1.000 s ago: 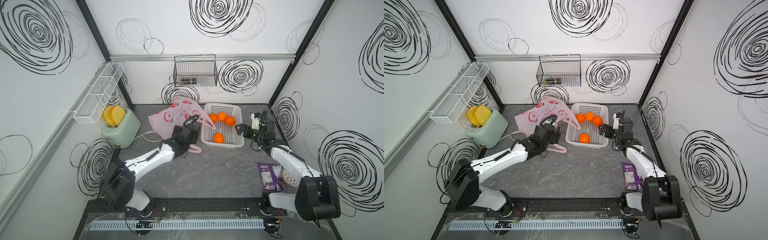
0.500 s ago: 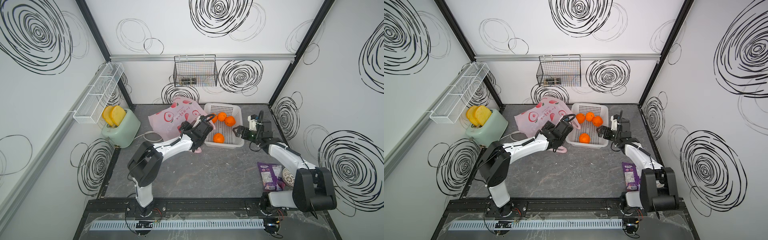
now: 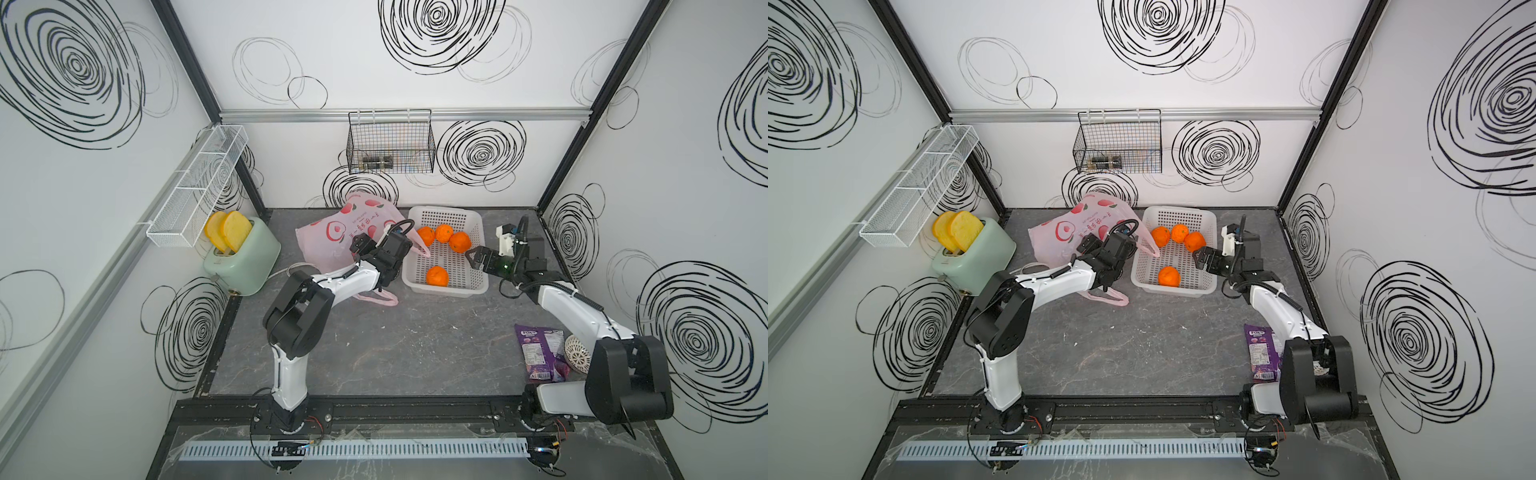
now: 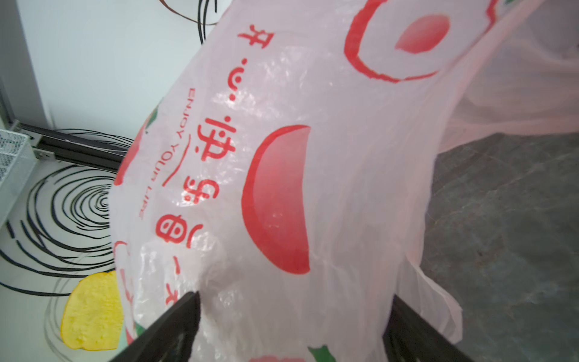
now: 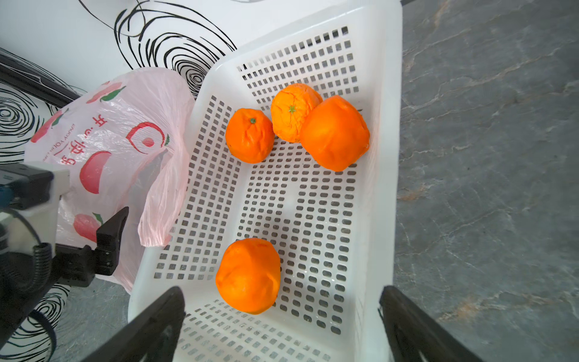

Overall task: Place the oranges into plastic bags & tie knots
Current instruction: Open the plastic bag at the center of the board, then adjust the basket at the center of the board.

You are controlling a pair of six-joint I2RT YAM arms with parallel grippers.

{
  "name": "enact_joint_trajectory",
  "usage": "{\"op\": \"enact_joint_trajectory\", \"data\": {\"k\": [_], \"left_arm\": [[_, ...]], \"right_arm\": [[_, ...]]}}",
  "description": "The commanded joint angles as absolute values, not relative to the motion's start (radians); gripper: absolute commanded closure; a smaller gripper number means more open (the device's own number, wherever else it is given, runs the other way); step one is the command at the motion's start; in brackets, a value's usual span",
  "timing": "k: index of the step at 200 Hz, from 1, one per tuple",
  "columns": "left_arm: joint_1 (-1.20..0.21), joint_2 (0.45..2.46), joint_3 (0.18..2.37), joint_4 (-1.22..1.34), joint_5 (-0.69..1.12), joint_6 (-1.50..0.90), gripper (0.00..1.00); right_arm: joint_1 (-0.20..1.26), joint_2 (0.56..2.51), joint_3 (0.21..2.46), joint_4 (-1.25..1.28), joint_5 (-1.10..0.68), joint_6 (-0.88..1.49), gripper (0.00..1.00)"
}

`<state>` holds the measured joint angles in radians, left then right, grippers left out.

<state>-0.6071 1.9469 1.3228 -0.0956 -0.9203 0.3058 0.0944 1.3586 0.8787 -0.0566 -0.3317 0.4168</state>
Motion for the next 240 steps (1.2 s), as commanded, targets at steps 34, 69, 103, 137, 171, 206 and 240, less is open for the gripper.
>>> {"op": "enact_joint_trajectory", "data": {"k": [34, 69, 103, 137, 171, 206, 240], "left_arm": [[-0.603, 1.942, 1.341, -0.063, -0.880, 0.355, 0.64], [-0.589, 1.915, 1.351, -0.105, -0.845, 0.312, 1.00], [-0.571, 1.855, 1.362, -0.205, -0.709, 0.205, 1.00], [-0.538, 1.698, 1.306, -0.296, -0.516, 0.050, 1.00], [-0.446, 1.550, 1.264, -0.370, -0.266, -0.064, 1.00], [-0.394, 1.448, 1.237, -0.399, -0.079, -0.112, 1.00], [-0.400, 1.442, 1.218, -0.431, -0.011, -0.178, 1.00]], "right_arm": [[0.106, 1.390, 0.923, -0.085, -0.303, 0.431, 0.02], [0.113, 1.432, 0.946, -0.139, -0.255, 0.427, 0.05], [0.113, 1.465, 1.000, -0.241, -0.126, 0.393, 0.06], [0.106, 1.530, 1.075, -0.307, -0.055, 0.340, 0.20], [0.101, 1.655, 1.161, -0.332, -0.135, 0.295, 0.44], [0.097, 1.765, 1.266, -0.419, -0.034, 0.234, 0.49], [0.066, 1.777, 1.277, -0.410, -0.032, 0.214, 0.52]]}}
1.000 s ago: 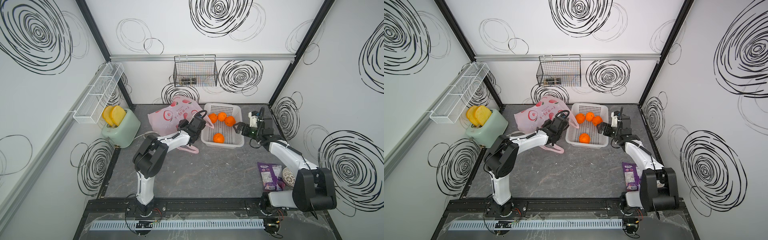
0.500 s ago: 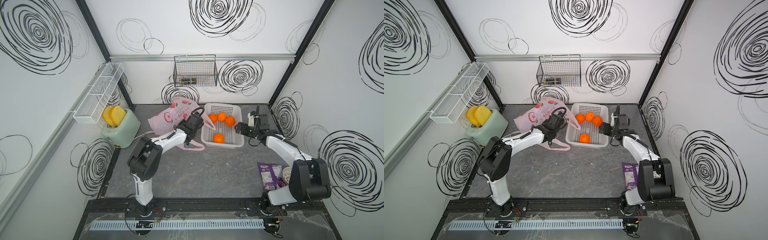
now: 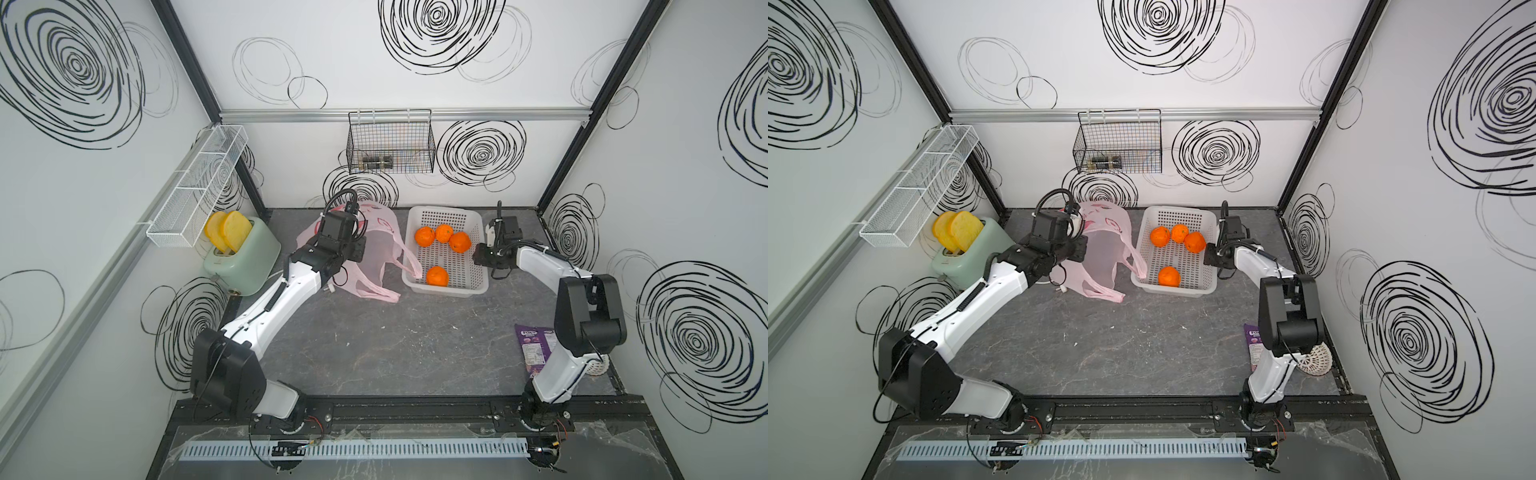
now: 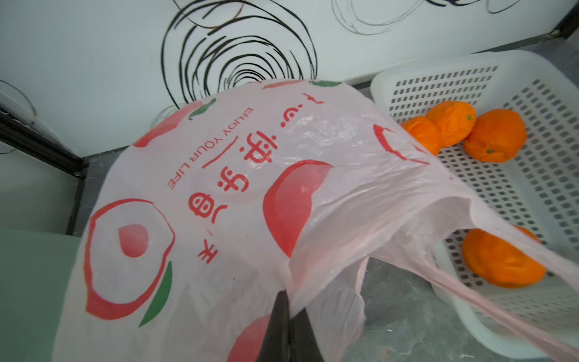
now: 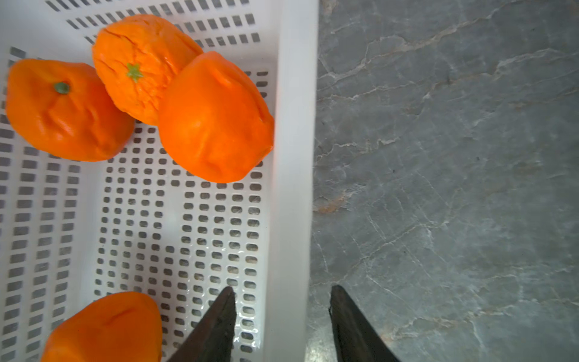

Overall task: Place the oranges into plastic bags & tie knots
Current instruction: Adjust the basket at the center of the board.

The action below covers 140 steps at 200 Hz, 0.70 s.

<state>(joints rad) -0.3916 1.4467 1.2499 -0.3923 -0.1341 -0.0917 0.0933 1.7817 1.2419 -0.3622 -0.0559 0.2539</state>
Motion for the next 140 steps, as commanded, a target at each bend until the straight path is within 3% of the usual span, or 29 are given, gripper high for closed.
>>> {"op": "enact_joint_trajectory", "data": {"k": [1, 26, 62, 77, 113, 140], "left_arm": [[-0.401, 1.442, 1.216, -0.431, -0.009, -0.183, 1.00], [-0.428, 1.415, 1.164, -0.370, 0.056, -0.322, 1.00], [-0.444, 1.332, 1.061, -0.224, 0.115, -0.510, 1.00], [-0.433, 1.327, 1.071, -0.227, 0.115, -0.533, 1.00], [-0.395, 1.328, 1.120, -0.269, 0.053, -0.571, 1.00], [-0.396, 1.353, 1.156, -0.294, 0.033, -0.562, 1.00]], "right_arm": [[0.064, 1.777, 1.278, -0.410, -0.032, 0.214, 0.53], [0.029, 1.800, 1.283, -0.417, -0.040, 0.193, 0.64], [-0.009, 1.836, 1.310, -0.444, 0.000, 0.160, 0.72], [-0.020, 1.848, 1.340, -0.480, 0.036, 0.145, 0.66], [-0.015, 1.772, 1.383, -0.530, 0.026, 0.139, 0.36], [0.021, 1.677, 1.390, -0.546, -0.039, 0.165, 0.29]]}}
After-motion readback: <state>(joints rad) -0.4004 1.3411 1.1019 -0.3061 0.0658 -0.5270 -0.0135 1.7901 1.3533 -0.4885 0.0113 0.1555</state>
